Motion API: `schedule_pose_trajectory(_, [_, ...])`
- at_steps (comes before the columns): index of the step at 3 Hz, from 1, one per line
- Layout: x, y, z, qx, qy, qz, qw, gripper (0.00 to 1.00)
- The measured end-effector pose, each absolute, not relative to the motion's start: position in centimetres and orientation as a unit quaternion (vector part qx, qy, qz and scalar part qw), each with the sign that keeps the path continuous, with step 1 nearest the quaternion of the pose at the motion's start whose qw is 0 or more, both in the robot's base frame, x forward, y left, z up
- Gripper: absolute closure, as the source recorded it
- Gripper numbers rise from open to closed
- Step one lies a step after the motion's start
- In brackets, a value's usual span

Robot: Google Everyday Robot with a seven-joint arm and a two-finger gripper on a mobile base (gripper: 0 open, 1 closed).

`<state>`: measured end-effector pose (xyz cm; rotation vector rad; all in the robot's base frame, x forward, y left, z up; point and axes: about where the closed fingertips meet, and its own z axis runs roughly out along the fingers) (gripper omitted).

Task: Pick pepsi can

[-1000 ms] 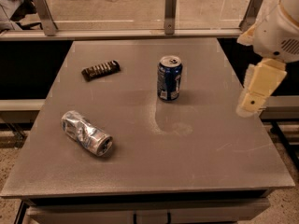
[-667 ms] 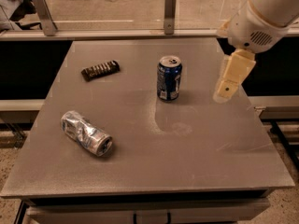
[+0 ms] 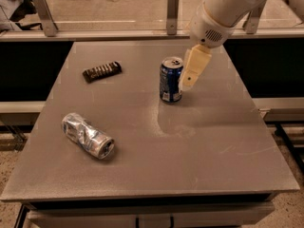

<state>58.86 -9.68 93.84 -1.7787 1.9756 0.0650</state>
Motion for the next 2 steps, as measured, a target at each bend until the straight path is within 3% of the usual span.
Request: schedule_pose_trajectory(2, [58.52, -8.75, 92.88, -0.653, 0.718, 0.050, 0.238, 0.00])
